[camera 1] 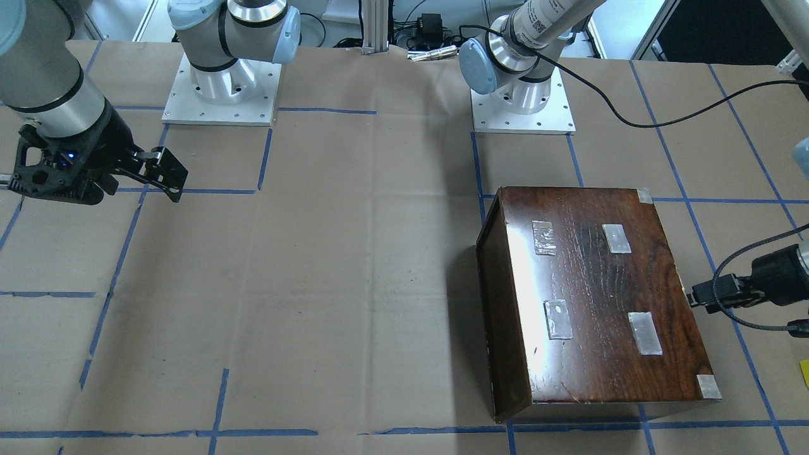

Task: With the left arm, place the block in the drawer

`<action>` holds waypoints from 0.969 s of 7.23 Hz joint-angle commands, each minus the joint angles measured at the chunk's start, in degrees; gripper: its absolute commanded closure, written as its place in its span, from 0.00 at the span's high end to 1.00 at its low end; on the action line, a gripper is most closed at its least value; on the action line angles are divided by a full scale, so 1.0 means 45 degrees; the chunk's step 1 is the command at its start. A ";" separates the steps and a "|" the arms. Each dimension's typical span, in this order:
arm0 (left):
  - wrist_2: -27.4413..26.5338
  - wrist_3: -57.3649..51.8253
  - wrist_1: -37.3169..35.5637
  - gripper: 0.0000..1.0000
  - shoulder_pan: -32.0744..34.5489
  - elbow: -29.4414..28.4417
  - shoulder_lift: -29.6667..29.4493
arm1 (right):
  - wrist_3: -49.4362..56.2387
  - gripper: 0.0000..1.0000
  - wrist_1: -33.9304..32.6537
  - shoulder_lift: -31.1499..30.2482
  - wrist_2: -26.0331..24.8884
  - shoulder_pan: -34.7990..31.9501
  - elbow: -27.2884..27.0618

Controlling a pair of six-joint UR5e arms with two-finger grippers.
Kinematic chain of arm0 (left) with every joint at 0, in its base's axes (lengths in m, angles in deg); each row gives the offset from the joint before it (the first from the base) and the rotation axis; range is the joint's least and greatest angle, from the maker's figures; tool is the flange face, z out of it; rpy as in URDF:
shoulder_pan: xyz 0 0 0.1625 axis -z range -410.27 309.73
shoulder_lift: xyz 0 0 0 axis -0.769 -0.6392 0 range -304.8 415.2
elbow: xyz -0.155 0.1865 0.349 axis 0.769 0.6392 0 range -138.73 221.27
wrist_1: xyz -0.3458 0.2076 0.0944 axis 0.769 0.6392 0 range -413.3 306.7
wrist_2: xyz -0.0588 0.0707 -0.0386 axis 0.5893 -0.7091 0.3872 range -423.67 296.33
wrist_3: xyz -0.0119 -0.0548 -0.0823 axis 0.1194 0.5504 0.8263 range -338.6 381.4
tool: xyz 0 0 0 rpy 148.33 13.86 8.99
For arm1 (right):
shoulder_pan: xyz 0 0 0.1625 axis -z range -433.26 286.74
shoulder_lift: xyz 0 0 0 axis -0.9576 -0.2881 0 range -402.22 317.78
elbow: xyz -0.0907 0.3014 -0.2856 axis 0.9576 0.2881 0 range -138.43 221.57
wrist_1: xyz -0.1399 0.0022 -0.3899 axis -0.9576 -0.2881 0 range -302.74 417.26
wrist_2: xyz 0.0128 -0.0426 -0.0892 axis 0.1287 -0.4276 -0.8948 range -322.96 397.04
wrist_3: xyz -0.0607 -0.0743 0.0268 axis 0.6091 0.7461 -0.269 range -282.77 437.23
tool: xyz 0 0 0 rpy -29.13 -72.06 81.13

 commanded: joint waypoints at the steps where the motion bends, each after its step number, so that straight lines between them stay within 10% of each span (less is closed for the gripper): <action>1: -0.0034 -0.0034 0.0136 0.99 -0.0007 -0.0004 -0.0092 | -0.0011 1.00 0.0000 0.0000 0.0000 0.0000 -0.0006; 7: -0.2376 -0.0034 0.0117 0.99 -0.0493 -0.0277 -0.0052 | 0.0008 1.00 0.0000 0.0000 0.0000 0.0000 -0.0006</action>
